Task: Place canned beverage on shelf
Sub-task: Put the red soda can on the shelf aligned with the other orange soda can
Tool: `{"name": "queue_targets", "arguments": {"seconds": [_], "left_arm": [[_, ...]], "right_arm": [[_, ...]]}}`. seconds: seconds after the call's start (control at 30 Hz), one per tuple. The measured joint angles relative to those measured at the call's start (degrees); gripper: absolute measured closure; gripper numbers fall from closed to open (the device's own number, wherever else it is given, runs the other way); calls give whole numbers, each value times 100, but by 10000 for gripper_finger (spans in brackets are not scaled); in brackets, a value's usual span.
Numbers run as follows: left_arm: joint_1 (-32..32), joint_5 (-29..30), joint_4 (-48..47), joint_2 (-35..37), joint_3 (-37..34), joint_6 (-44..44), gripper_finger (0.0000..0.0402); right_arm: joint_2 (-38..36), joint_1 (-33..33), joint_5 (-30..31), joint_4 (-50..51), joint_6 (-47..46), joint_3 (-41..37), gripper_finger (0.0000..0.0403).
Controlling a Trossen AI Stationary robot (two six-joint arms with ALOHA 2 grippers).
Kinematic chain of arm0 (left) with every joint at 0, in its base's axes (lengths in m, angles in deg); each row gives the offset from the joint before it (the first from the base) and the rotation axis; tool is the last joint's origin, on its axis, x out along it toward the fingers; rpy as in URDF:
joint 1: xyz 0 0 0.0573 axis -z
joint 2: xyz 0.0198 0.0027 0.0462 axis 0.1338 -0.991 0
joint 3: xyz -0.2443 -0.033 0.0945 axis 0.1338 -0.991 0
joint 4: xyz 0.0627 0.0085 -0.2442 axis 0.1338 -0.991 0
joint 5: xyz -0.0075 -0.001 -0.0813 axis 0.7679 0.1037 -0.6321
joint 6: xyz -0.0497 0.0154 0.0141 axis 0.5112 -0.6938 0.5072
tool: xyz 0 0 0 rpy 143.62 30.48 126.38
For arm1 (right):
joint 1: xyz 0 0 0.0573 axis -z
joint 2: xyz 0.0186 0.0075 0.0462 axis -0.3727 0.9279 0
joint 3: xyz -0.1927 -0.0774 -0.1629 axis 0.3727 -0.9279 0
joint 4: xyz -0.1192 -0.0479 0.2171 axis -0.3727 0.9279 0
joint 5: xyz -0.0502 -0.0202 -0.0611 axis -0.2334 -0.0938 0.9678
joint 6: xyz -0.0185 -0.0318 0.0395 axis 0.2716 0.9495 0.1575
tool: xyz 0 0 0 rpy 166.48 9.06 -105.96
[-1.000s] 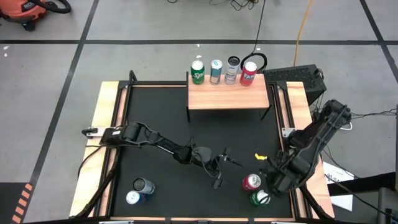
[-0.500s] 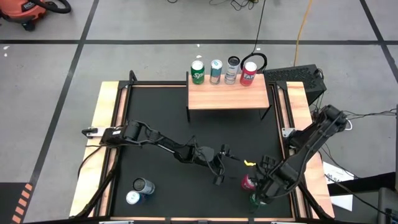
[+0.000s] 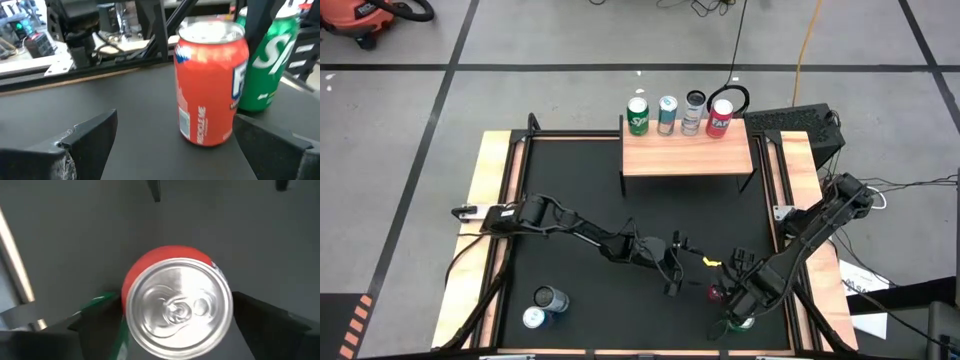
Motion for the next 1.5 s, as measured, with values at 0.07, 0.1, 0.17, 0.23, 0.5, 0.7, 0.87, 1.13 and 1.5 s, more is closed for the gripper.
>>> {"name": "queue_targets", "arguments": {"seconds": [0.07,0.1,0.17,0.23,0.5,0.7,0.87,1.13,1.5], "left_arm": [[2,23,-59,0,0,0,6],[0,51,-100,6,0,0,6],[2,146,-323,82,-4,-1,6],[0,282,-631,217,-4,-3,6],[0,1189,-1843,786,-4,-3,6],[-97,1431,-2315,970,-7,91,6],[-292,1450,-2645,970,-15,325,6],[-539,1533,-2635,1042,-498,755,6],[-562,1810,-2396,1102,-730,758,6]], "right_arm": [[3,25,111,-26,32,-2,71],[3,52,126,-34,57,-2,81],[-1,78,126,-28,114,0,100],[-3,106,134,-27,158,0,116],[-35,242,108,-140,325,-328,119],[-449,260,223,39,460,-383,120],[-1131,366,412,430,401,-363,120],[-2195,825,699,938,674,-312,120],[-2641,2643,1036,1731,2599,769,120]]}}
